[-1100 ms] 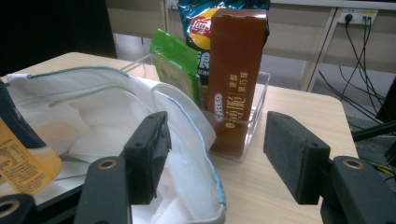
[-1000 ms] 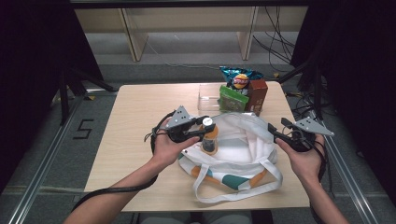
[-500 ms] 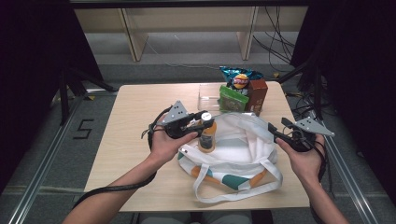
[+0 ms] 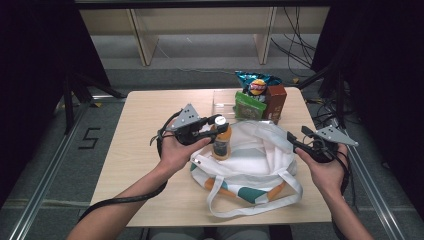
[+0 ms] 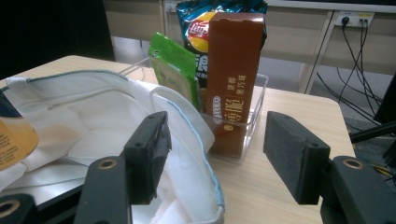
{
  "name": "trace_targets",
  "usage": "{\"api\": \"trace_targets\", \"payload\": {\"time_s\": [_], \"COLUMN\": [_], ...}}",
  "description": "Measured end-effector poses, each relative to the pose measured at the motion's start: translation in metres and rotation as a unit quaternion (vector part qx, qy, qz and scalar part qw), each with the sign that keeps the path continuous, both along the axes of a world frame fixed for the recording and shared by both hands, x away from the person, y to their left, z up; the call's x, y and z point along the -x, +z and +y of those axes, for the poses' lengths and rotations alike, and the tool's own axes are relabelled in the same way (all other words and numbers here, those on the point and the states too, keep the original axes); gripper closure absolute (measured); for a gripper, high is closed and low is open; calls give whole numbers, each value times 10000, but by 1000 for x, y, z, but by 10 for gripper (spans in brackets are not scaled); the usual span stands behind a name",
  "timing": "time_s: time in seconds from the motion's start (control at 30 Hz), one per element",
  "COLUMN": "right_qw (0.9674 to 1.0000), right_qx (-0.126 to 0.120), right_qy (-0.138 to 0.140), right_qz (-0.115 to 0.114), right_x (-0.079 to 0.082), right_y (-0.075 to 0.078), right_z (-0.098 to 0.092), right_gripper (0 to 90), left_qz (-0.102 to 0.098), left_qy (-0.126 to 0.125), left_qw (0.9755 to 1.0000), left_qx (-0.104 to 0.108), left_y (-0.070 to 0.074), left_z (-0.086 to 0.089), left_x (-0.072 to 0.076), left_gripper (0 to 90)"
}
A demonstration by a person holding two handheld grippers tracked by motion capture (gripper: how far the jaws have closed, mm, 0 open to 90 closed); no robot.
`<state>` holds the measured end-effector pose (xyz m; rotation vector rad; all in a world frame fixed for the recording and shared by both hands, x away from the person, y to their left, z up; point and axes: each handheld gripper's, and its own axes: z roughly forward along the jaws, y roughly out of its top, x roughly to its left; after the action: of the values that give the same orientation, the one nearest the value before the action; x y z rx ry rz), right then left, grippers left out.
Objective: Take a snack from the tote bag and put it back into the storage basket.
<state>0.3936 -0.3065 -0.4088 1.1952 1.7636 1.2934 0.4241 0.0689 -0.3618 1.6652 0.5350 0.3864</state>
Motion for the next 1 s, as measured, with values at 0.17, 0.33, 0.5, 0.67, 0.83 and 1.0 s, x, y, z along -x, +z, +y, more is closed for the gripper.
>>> {"api": "trace_targets", "payload": {"time_s": [0.17,0.33,0.5,0.67,0.83,1.0], "right_qw": [9999,9999,9999,10000,10000,10000], "right_qx": [90,78,-68,41,-11,-16], "right_qy": [40,26,-70,23,5,2], "right_qz": [-96,-81,-60,-39,-28,-26], "right_x": [-1,-1,0,0,0,0], "right_y": [0,0,-1,0,-1,-1], "right_z": [-1,-1,2,0,1,1], "right_gripper": [409,409,409,409,409,408], "left_qz": [-29,-69,-97,-112,-144,-192], "left_qy": [3,15,22,34,41,47], "left_qw": [10000,10000,9999,9999,9999,9998], "left_qx": [4,21,46,75,80,79], "left_y": [5,10,15,18,24,30], "left_z": [1,1,2,2,2,2], "left_x": [-1,-2,-3,-4,-6,-8], "left_gripper": [587,587,587,587,587,587]}}
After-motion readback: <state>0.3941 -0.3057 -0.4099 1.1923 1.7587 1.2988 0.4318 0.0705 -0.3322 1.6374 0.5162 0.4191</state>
